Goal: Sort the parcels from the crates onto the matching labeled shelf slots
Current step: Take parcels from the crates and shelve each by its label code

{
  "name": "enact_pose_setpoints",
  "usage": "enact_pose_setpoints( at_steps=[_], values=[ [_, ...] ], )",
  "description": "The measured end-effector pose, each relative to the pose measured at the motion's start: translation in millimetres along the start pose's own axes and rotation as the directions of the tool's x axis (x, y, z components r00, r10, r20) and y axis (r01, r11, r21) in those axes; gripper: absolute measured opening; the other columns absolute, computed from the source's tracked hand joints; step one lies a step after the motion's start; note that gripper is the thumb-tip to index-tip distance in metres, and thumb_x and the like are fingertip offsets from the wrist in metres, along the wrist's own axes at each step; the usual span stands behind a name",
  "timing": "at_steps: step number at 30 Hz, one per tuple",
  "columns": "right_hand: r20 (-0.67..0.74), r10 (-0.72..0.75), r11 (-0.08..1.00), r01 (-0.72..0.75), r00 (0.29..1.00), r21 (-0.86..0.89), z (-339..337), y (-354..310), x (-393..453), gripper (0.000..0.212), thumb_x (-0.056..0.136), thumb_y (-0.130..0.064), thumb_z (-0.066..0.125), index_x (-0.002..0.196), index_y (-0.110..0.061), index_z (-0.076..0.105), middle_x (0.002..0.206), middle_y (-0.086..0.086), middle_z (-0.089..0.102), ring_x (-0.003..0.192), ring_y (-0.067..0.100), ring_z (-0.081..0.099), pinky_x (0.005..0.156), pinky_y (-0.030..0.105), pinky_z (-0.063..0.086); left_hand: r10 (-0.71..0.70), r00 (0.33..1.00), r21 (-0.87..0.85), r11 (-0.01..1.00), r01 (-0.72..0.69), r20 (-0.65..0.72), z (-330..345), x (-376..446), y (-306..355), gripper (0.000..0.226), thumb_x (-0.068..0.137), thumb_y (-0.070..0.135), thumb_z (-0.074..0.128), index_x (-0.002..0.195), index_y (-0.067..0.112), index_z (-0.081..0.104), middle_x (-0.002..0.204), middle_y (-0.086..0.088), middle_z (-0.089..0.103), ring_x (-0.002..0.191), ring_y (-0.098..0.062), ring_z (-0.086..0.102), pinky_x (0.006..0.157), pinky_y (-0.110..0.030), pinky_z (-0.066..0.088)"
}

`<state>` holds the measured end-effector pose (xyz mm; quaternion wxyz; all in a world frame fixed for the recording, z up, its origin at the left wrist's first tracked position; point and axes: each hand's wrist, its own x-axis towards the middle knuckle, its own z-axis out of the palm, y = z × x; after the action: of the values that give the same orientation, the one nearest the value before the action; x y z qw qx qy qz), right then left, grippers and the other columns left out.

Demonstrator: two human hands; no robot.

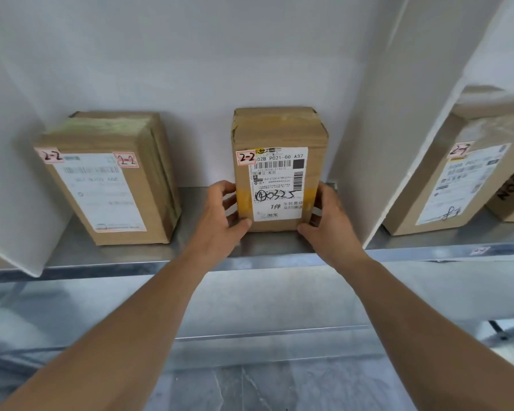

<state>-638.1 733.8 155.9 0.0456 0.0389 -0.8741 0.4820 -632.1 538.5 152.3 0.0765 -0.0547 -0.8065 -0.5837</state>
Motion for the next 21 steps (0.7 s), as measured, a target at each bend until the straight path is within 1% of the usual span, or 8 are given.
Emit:
enact_pose_setpoints(
  at_steps=[3, 6, 9, 11, 13, 16, 19, 21],
  values=[
    [-0.003, 0.01, 1.0, -0.01, 1.0, -0.003, 1.1, 2.2, 2.2, 0.074, 0.082, 0.0, 0.067, 0.141, -0.028, 0.031, 0.137, -0.008, 0.044, 0.123, 0.009, 0.048, 0.104, 0.033, 0.043, 0.0, 1.0, 0.059, 0.998, -0.001, 0.007, 0.6, 3.6, -5.8, 0.06, 0.084, -0.002, 0.066, 0.118, 0.028, 0.028, 0.131, 0.008, 0.041, 0.118, -0.001, 0.042, 0.083, -0.008, 0.047],
    [0.001, 0.02, 1.0, -0.02, 1.0, -0.01, 1.1, 2.7, 3.0, 0.073, 0.082, 0.0, 0.066, 0.141, -0.027, 0.031, 0.138, -0.007, 0.044, 0.123, 0.011, 0.048, 0.104, 0.037, 0.044, -0.009, 1.0, 0.109, 0.994, 0.008, 0.01, 0.9, 3.5, -9.9, 0.062, 0.083, -0.001, 0.067, 0.121, 0.028, 0.027, 0.139, 0.003, 0.04, 0.123, -0.005, 0.042, 0.097, -0.023, 0.046],
    [0.004, 0.018, 0.998, -0.018, 1.0, -0.065, 1.1, 2.1, 0.4, 0.076, 0.081, -0.002, 0.066, 0.144, -0.026, 0.029, 0.14, -0.003, 0.04, 0.125, 0.015, 0.047, 0.103, 0.04, 0.045, -0.023, 1.0, 0.13, 0.991, 0.02, 0.02, -0.4, -1.5, -10.8, 0.068, 0.083, -0.002, 0.067, 0.132, 0.022, 0.027, 0.139, 0.005, 0.039, 0.127, -0.008, 0.042, 0.094, -0.014, 0.043],
    [-0.027, -0.001, 0.994, -0.002, 1.0, -0.111, 0.1, -0.4, -5.9, 0.077, 0.081, -0.004, 0.066, 0.145, -0.025, 0.028, 0.14, 0.0, 0.038, 0.126, 0.017, 0.046, 0.103, 0.041, 0.044, -0.023, 1.0, 0.155, 0.988, 0.019, 0.021, -3.3, -7.6, -9.6, 0.076, 0.082, 0.0, 0.068, 0.139, 0.023, 0.025, 0.145, 0.005, 0.035, 0.132, -0.011, 0.038, 0.102, -0.024, 0.04],
    [-0.063, -0.021, 0.984, 0.01, 0.998, -0.177, -2.3, -6.6, -18.0, 0.077, 0.081, -0.005, 0.065, 0.146, -0.023, 0.026, 0.141, 0.002, 0.036, 0.127, 0.018, 0.042, 0.104, 0.034, 0.04, -0.018, 1.0, 0.211, 0.977, 0.015, 0.011, -8.5, -17.4, -3.9, 0.076, 0.083, 0.004, 0.068, 0.142, 0.025, 0.025, 0.148, 0.004, 0.032, 0.135, -0.013, 0.034, 0.107, -0.031, 0.036],
    [-0.147, -0.09, 0.958, 0.045, 0.985, -0.282, -4.1, -19.8, -43.1, 0.063, 0.083, -0.002, 0.061, 0.14, -0.015, 0.037, 0.136, 0.005, 0.038, 0.12, 0.021, 0.044, 0.088, 0.021, 0.034, 0.042, 0.999, 0.357, 0.934, -0.032, -0.022, -20.2, -39.7, 8.2, 0.064, 0.087, 0.012, 0.063, 0.142, 0.02, 0.032, 0.146, 0.001, 0.035, 0.132, -0.014, 0.036, 0.105, -0.028, 0.033],
    [-0.206, -0.186, 0.902, 0.084, 0.961, -0.424, 0.9, -40.1, -73.8, 0.037, 0.085, -0.003, 0.058, 0.121, -0.009, 0.056, 0.128, 0.007, 0.046, 0.107, 0.025, 0.053, 0.073, 0.025, 0.039, 0.112, 0.994, 0.454, 0.885, -0.101, 0.004, -36.9, -71.2, 23.5, 0.051, 0.091, 0.018, 0.059, 0.138, 0.018, 0.04, 0.143, 0.001, 0.04, 0.131, -0.015, 0.037, 0.1, -0.02, 0.029],
    [-0.186, -0.235, 0.872, 0.122, 0.954, -0.475, 8.9, -58.8, -95.2, 0.03, 0.084, -0.005, 0.062, 0.113, -0.009, 0.061, 0.126, 0.009, 0.052, 0.102, 0.026, 0.056, 0.068, 0.027, 0.044, 0.132, 0.991, 0.475, 0.871, -0.124, 0.015, -49.0, -93.9, 36.7, 0.046, 0.093, 0.022, 0.056, 0.137, 0.02, 0.043, 0.143, 0.003, 0.041, 0.131, -0.014, 0.038, 0.097, -0.014, 0.026]
  ],
)
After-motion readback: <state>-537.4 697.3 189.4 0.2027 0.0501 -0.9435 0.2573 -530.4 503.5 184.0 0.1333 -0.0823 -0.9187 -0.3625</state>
